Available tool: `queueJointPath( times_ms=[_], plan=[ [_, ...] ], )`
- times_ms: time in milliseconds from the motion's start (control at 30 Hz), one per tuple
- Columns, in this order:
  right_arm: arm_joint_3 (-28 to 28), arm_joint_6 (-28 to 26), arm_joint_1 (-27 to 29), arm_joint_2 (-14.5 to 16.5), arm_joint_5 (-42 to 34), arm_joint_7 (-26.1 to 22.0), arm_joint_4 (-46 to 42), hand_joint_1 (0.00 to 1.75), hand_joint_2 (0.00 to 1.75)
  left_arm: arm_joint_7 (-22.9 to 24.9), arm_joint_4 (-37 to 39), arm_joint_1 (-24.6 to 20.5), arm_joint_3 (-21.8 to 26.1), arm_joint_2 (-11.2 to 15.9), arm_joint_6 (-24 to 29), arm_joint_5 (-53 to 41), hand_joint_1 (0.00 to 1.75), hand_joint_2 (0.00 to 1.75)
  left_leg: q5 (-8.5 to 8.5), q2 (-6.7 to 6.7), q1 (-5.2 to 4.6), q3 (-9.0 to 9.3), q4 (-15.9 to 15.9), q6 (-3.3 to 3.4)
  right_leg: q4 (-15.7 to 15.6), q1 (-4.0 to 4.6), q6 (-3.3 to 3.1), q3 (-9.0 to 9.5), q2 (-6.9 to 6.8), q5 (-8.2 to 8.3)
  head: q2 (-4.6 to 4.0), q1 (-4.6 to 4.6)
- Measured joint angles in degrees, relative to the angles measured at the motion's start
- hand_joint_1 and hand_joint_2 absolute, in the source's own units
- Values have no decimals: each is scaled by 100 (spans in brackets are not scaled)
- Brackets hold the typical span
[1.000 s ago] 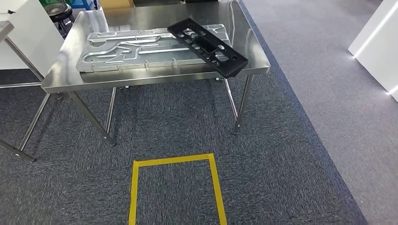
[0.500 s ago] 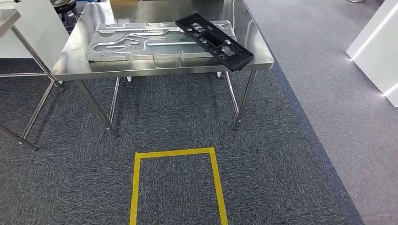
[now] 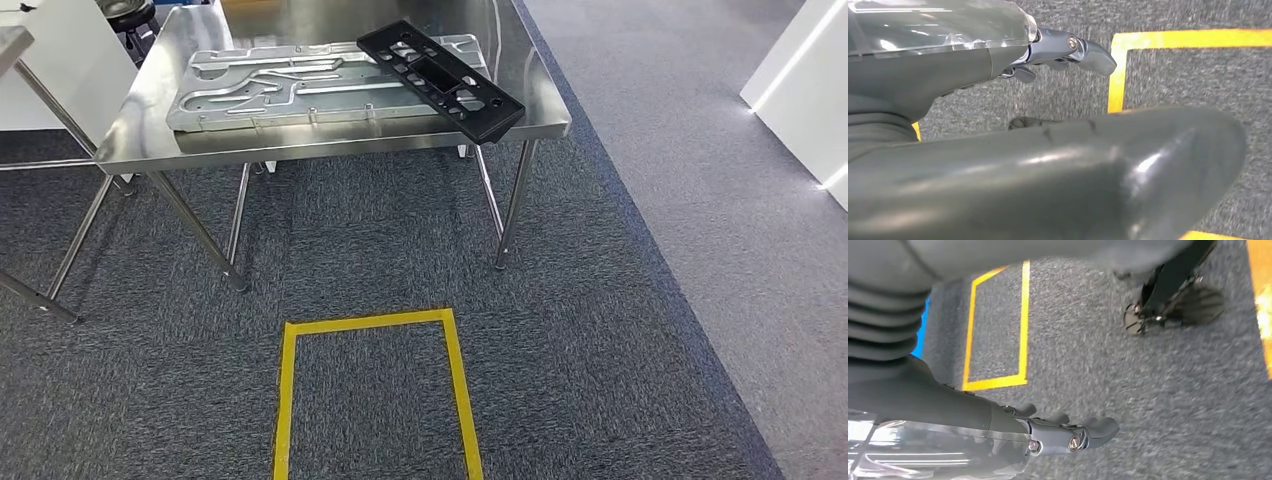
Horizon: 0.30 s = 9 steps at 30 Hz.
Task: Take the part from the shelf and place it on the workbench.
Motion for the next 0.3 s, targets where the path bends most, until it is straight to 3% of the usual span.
queueJointPath(
  times_ms=[33,67,100,167,233,300],
  plan=[
    [-10,-20,1,-3,4,72,0,0,44,-14,0,3,1,-1,-14,9,0,175,-32,0,23,-95,201,-36,9,0,-2,-4,3,-1,0,0],
    [-19,-43,1,-7,9,127,0,0,44,-32,0,4,2,-1,-25,17,0,175,57,0,50,-82,170,-70,24,-5,1,-7,8,-6,0,0],
    [-27,-62,1,-9,11,164,0,0,87,-49,0,2,2,0,-33,25,0,175,237,0,81,35,-79,-104,47,-14,10,-8,15,-15,0,0],
    [-45,-76,-1,-14,10,179,0,0,175,-61,0,-5,3,-2,-33,28,0,175,587,-5,136,409,-876,-173,130,-17,56,-27,31,-61,0,0],
    [-61,-75,-6,-25,3,167,-1,0,175,-38,1,-5,-4,-8,-40,41,0,175,691,-22,148,590,-1298,-116,217,8,113,-66,45,-104,0,1],
    [-48,-75,-6,-34,-25,167,-4,0,175,-4,2,12,-46,-11,-50,91,0,175,681,-35,131,578,-1309,-24,241,21,144,-85,53,-110,0,2]
  ],
)
